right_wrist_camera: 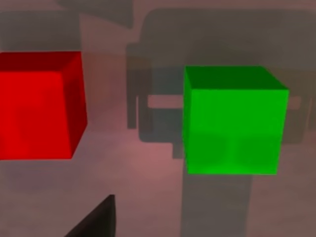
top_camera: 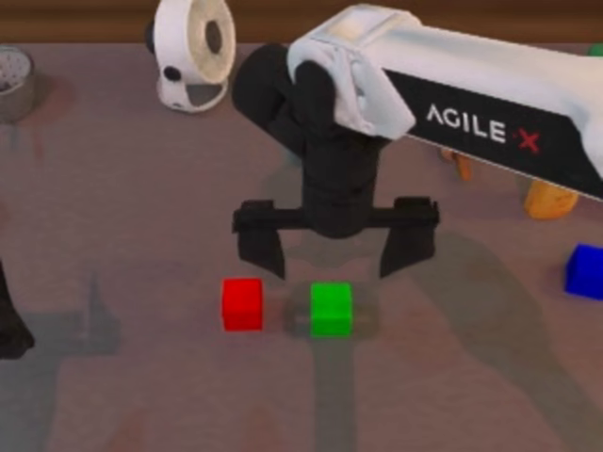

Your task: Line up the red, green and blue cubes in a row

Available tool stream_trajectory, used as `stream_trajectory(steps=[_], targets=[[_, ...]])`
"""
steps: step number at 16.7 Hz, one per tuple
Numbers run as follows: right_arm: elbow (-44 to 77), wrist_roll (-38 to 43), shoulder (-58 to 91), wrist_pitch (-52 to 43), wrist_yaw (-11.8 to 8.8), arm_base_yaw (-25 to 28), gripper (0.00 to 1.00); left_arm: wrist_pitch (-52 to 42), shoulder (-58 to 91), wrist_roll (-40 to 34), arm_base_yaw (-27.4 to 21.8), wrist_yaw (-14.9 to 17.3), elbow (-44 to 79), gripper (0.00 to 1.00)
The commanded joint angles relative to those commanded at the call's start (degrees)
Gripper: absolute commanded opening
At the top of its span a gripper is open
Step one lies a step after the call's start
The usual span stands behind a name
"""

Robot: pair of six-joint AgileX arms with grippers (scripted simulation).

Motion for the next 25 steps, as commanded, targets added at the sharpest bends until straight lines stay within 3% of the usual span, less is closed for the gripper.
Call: stream_trajectory(steps=[5,10,14,22,25], targets=[[-0.32,-1.73,0.19,0.2,0.02,-0.9,1.0,0.0,0.0,0.0,0.0,0.0,0.0,1.0],[-2.57,-16.32,-0.5,1.03,0.02,-5.89,1.0,0.0,0.0,0.0,0.0,0.0,0.0,1.0],[-7.21,-36.62,-2.59,2.54,-0.08,-12.79,1.0,0.0,0.0,0.0,0.0,0.0,0.0,1.0],[-19.83,-87.54,-8.83,6.63,-0.21,-28.97,1.0,0.0,0.0,0.0,0.0,0.0,0.0,1.0],[-24.05,-101.46,-12.06,8.8,-0.32,-34.23,1.0,0.0,0.0,0.0,0.0,0.0,0.0,1.0]])
